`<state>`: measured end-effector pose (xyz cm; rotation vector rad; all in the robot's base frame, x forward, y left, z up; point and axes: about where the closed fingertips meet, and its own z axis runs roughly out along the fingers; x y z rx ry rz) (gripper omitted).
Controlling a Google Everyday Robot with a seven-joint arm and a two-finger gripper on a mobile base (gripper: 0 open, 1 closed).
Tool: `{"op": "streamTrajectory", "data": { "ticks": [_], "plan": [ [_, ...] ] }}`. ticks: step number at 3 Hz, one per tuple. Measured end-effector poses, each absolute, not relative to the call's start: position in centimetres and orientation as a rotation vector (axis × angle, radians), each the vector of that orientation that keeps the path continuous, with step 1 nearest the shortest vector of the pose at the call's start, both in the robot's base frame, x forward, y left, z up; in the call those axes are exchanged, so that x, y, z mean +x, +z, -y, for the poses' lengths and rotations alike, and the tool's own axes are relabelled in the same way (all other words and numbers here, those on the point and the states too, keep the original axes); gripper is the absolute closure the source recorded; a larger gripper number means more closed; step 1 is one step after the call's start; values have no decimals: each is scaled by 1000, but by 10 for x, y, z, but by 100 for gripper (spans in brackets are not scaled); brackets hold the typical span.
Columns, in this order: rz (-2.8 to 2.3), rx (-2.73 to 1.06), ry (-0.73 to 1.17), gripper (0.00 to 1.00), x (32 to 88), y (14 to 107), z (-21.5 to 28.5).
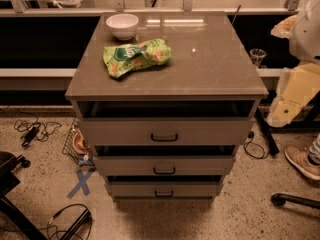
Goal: Open top drawer
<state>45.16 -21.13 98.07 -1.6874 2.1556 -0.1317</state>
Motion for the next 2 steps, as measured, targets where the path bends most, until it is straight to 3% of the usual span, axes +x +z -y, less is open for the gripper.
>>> {"op": "streamTrajectory", "data": {
  "ticks": [2],
  "plan": [
    [-2063,-1691,-114,0,496,940,200]
  ]
}}
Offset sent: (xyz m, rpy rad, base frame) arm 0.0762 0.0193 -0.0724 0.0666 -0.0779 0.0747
